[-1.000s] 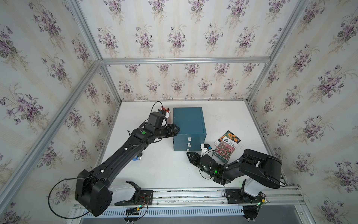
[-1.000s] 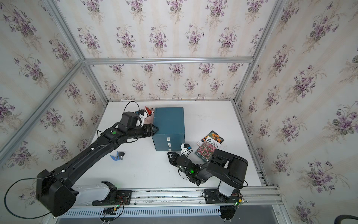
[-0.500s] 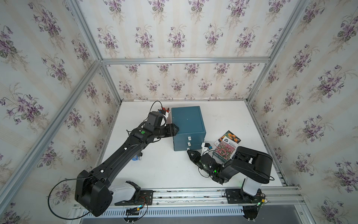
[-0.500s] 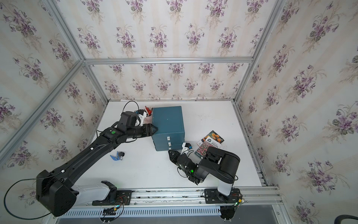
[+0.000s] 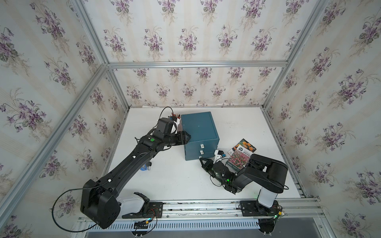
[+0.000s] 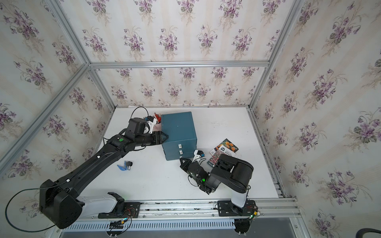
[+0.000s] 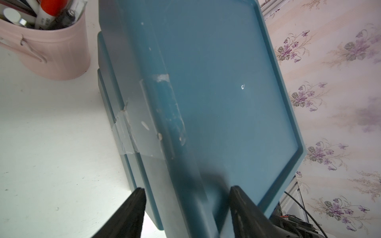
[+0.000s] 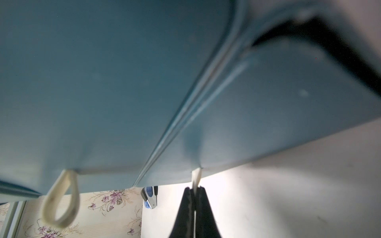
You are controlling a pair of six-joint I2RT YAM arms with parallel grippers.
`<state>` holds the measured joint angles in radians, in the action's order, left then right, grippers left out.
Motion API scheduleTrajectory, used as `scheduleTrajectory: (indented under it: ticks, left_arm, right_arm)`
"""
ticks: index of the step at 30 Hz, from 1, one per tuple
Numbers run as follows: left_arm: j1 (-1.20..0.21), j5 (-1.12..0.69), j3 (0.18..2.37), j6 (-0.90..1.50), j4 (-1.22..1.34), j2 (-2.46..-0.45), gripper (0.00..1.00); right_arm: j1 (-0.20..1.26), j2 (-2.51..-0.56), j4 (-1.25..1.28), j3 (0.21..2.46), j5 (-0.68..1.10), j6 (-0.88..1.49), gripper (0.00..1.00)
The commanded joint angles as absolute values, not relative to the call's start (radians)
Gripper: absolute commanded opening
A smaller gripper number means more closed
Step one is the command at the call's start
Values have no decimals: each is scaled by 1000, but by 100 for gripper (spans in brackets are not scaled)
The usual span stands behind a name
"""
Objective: Take the seed bags out of the drawer
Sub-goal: Open the drawer in the storage box.
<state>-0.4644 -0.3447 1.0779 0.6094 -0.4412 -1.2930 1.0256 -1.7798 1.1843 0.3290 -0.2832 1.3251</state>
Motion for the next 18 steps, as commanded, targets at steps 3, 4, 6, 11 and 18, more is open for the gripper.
scheduleTrajectory:
  ticks: [3, 4, 6, 11, 18]
  left_arm:
    - [-461, -284, 1063, 584, -609, -1307, 67]
    - [-463, -282, 1063, 586, -610, -1307, 67]
    - [-460, -282, 1063, 591, -608, -1308, 67]
    - [-459, -269, 1069, 601, -606, -1303, 67]
    - [-452, -254, 1064, 620, -607, -1296, 67]
  right_arm:
    - [1060, -1669, 1034, 272, -247, 1306, 0]
    - [1079, -1632, 986, 262, -252, 1291, 0]
    - [1118, -1557, 877, 249, -272, 1262, 0]
    - [1207, -1365, 635, 235, -319, 1202, 0]
    - [1348, -1180, 289, 309, -384, 1121, 0]
